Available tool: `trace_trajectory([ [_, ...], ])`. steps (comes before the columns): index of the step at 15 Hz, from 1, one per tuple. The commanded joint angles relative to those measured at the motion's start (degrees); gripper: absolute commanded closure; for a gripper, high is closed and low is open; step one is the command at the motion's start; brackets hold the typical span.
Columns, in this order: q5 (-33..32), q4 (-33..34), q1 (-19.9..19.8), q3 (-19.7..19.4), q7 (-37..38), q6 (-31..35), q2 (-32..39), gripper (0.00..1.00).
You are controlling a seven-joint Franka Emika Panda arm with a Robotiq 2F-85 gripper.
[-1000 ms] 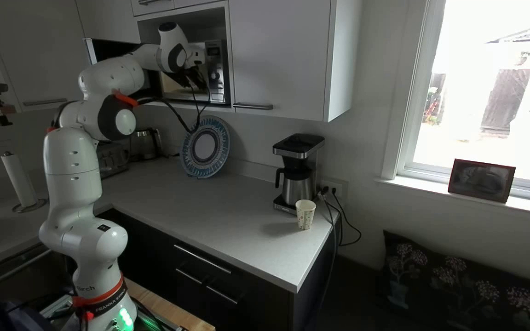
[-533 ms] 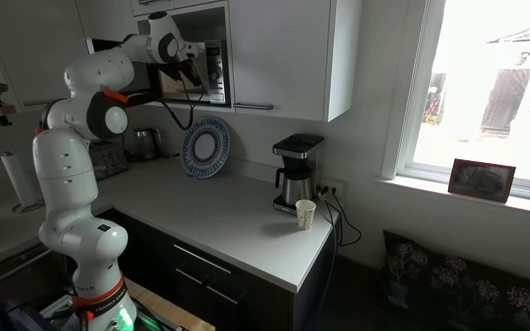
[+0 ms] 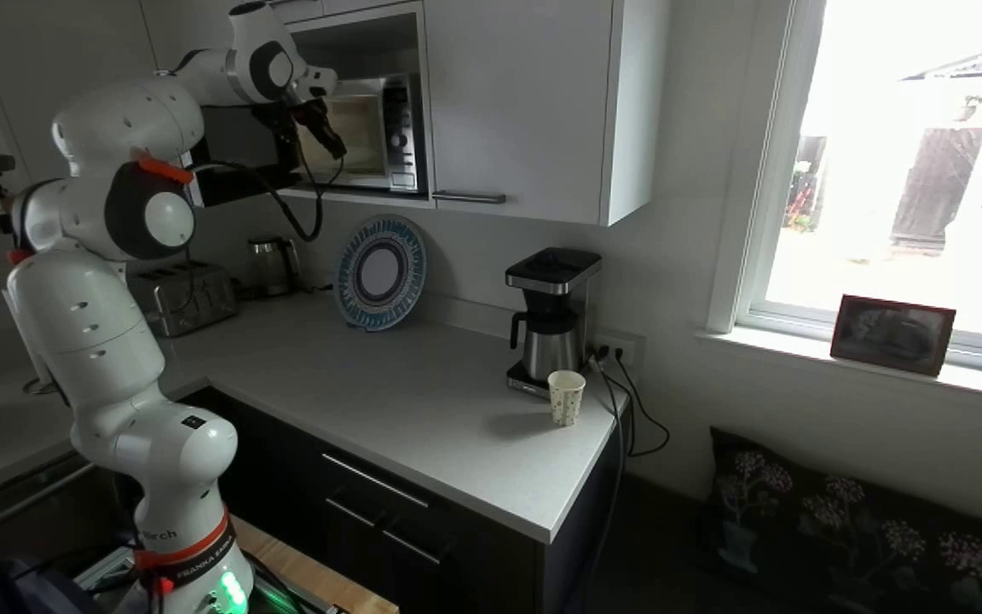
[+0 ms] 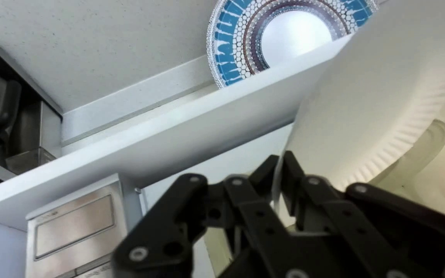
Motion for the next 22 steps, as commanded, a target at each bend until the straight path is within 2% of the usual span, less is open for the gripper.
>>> trace_trajectory([
  [1,-1.7,-13.9,-0.8,-0.5,0.5,3.2,-9.9,0.99],
  [3,-1.3,-19.4,-0.9,-1.2,-1.2,6.8,-13.1,0.99],
  [4,-0.1,-21.9,-3.5,0.4,-1.9,9.1,-14.3,0.99],
  [10,4.4,-40.1,-5.9,-0.3,-3.6,27.9,-21.1,0.99],
  [11,3.4,-32.6,-6.9,1.3,-2.9,23.5,-16.7,0.99],
  [12,3.5,-34.3,-7.4,1.5,-3.1,24.6,-17.2,0.94],
  [17,3.3,-33.0,-7.9,2.1,-2.9,24.6,-17.0,0.94],
  [18,3.6,-32.6,-7.3,1.6,-4.9,23.6,-17.1,0.99],
  [22,4.0,-33.6,-10.1,0.5,-3.1,11.8,-16.6,0.99],
])
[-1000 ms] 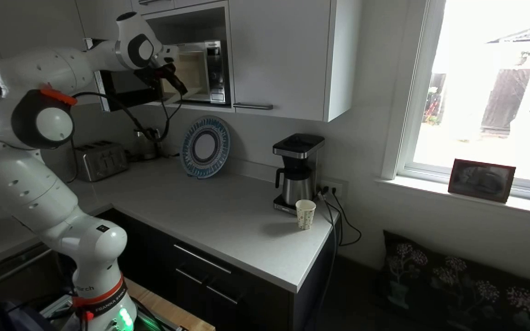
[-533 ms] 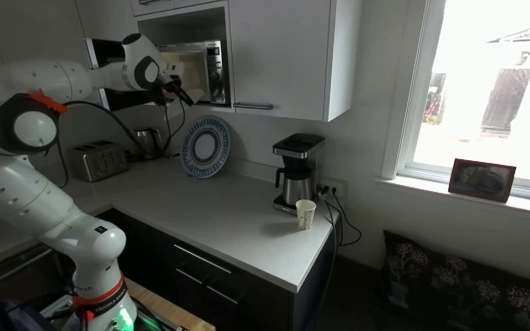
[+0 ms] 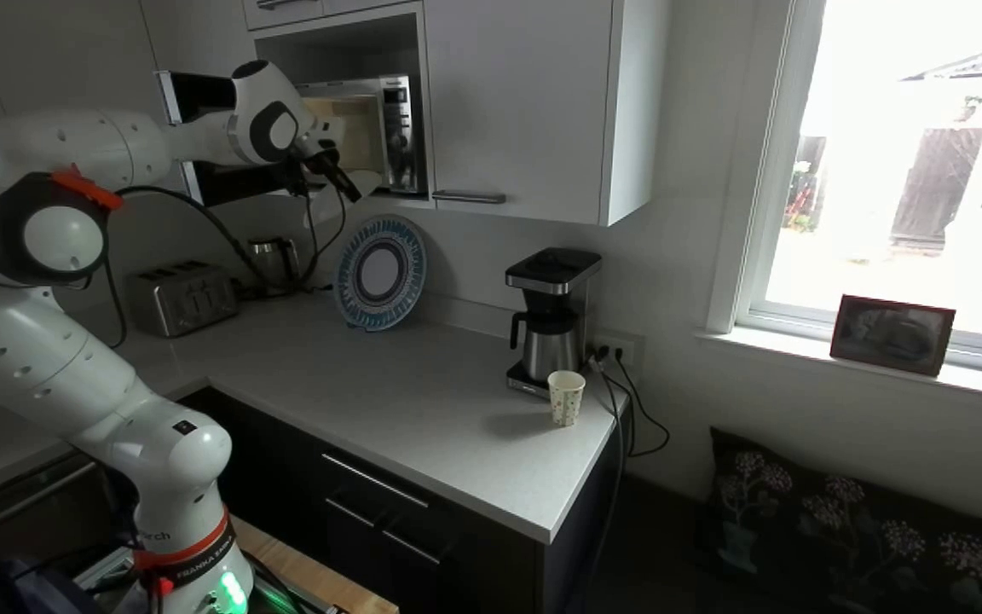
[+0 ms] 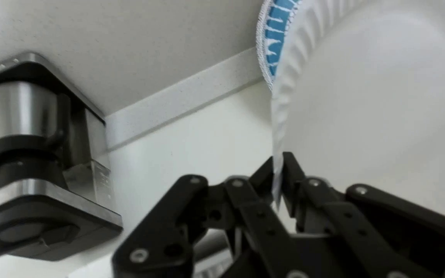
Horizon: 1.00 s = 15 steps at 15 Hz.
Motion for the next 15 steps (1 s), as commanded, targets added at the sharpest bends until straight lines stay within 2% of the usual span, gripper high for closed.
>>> trace_trajectory([
  [1,2.0,-0.9,-2.6,-0.4,0.2,-10.4,-0.1,0.99],
  [4,4.2,-1.9,-2.5,-1.1,-1.1,-18.1,-0.3,0.99],
  [7,3.0,-5.2,-3.1,-0.8,-1.2,-18.9,-1.0,0.99],
  [10,3.2,-11.9,-3.0,-1.6,-5.3,-13.2,-2.0,0.99],
  [14,5.4,-22.3,-2.8,-3.9,-11.8,2.0,-2.3,0.99],
  [15,6.9,-25.0,-2.7,-4.7,-13.2,7.6,-2.1,0.99],
])
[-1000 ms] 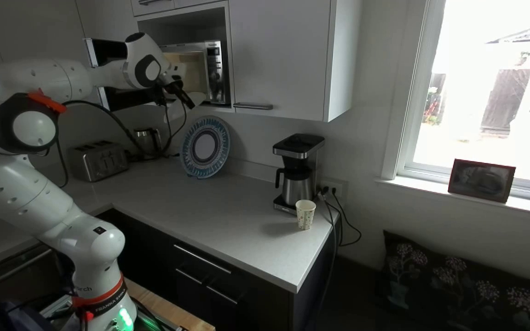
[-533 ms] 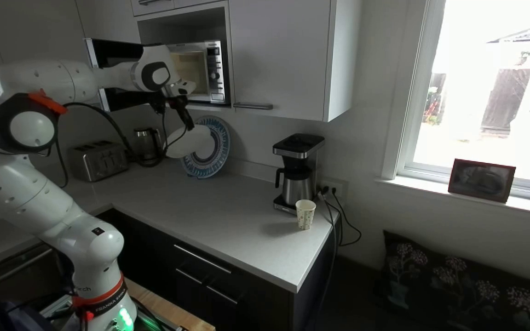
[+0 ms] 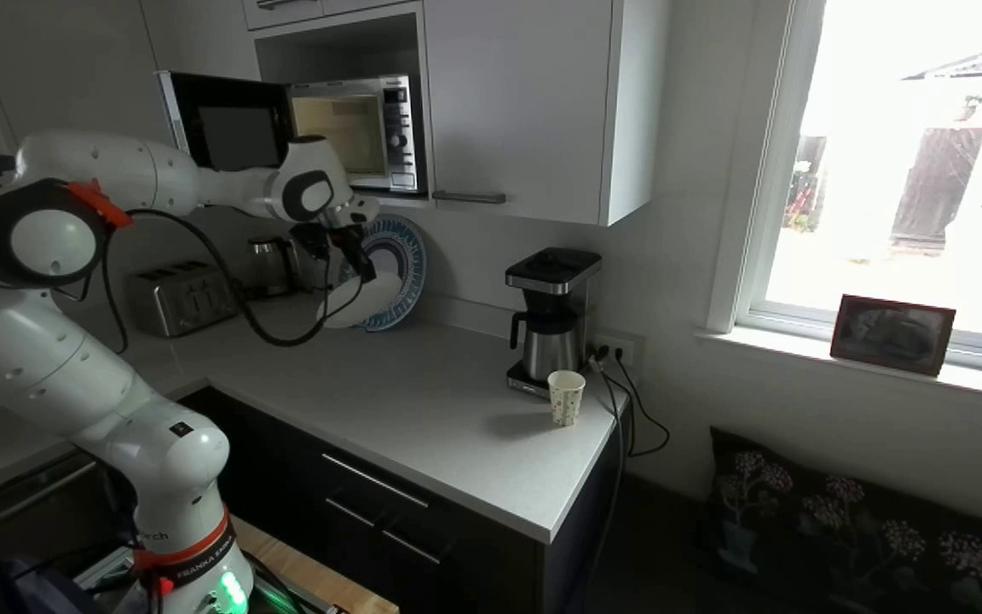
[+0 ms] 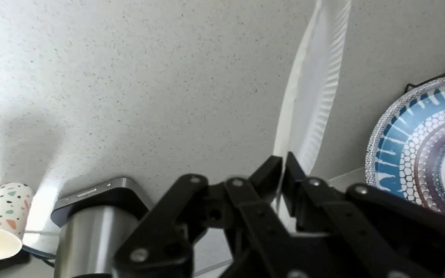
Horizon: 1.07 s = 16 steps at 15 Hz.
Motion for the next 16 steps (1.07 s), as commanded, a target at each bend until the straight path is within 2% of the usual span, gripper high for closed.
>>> trace_trajectory([
  [1,4.8,-10.5,0.3,-2.7,-6.1,15.0,-1.6,0.99],
  [4,14.5,-17.1,4.0,-7.4,-15.3,26.4,-0.6,0.99],
  [8,24.7,-22.3,9.3,-14.0,-29.0,31.6,0.3,0.99],
  [13,28.7,-26.2,9.9,-19.0,-37.7,30.3,2.0,0.99],
  [16,26.8,-27.7,7.8,-19.2,-37.9,30.2,4.1,0.99],
])
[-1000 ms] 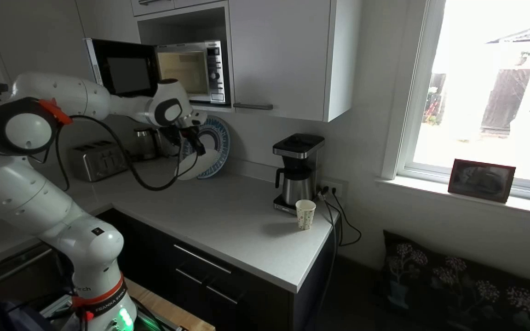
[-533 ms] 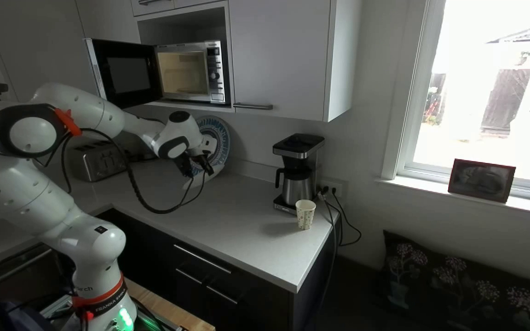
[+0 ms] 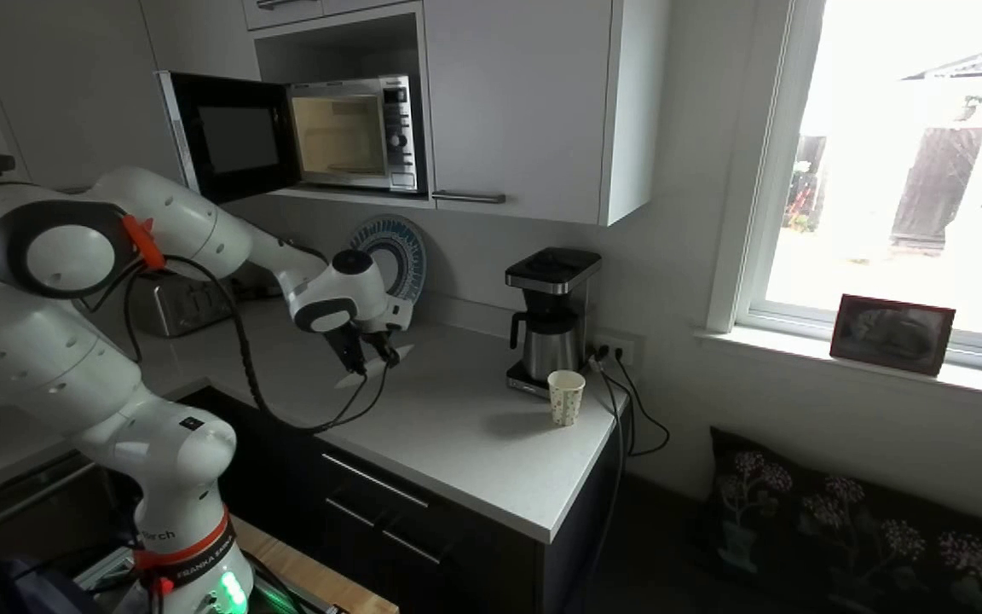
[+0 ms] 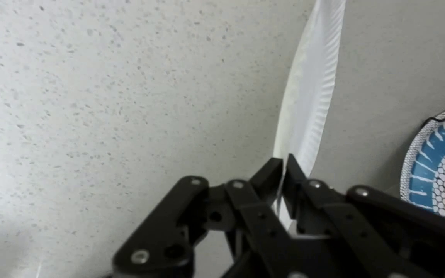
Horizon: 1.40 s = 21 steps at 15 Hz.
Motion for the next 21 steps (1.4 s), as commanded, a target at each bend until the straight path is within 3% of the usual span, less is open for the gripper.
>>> trace_trajectory([
  [1,-0.7,-1.8,-1.9,-0.2,-0.8,0.5,2.7,0.99],
  [2,-1.0,-2.0,-2.6,0.3,0.5,0.7,3.7,0.99],
  [3,-1.5,-1.3,-3.3,0.6,1.1,0.6,5.2,0.72],
  [7,-6.6,-1.5,-8.3,2.7,5.4,-1.3,5.7,0.46],
  [10,-19.0,-1.5,-15.5,6.5,13.6,-5.7,2.1,0.24],
  [13,-26.7,0.2,-19.3,8.9,18.0,-14.4,-5.0,0.02],
  [18,-29.7,6.9,-18.5,10.2,15.5,-30.2,-14.3,0.00],
  [21,-29.2,11.5,-17.1,11.5,15.9,-35.7,-17.1,0.00],
])
